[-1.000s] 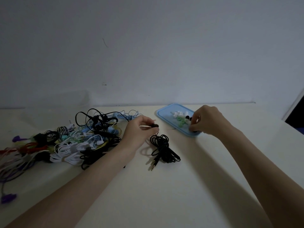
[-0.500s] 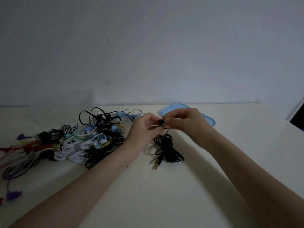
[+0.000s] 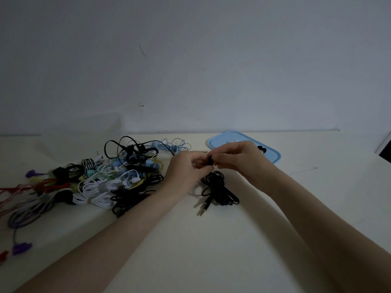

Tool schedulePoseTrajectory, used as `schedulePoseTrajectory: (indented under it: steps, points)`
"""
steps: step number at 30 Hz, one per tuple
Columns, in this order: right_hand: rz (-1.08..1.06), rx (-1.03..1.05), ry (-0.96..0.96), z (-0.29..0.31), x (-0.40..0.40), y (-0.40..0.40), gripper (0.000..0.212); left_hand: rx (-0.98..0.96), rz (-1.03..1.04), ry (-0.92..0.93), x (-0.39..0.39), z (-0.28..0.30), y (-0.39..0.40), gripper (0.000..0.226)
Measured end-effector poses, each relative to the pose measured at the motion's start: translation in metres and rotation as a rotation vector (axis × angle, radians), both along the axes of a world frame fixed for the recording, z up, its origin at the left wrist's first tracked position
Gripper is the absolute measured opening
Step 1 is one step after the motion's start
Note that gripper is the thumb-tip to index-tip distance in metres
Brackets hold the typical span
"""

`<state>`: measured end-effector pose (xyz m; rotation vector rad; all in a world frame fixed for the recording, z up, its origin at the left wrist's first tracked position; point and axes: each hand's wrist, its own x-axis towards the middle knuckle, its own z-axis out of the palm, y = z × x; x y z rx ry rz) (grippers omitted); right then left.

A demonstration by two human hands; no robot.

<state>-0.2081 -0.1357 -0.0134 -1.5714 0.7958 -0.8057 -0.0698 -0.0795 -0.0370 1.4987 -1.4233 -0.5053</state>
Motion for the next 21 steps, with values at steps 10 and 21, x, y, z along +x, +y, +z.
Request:
schedulePoseTrajectory:
  steps: [10, 21]
  points:
    - [-0.053, -0.206, 0.126, 0.0044, 0.001, 0.0015, 0.016, 0.015, -0.015, 0.013, 0.0009, -0.0006, 0.0007, 0.027]
    - [-0.032, -0.291, 0.15, 0.0046, 0.0007, 0.0016, 0.022, -0.055, 0.065, -0.098, 0.001, -0.0022, 0.0016, 0.021]
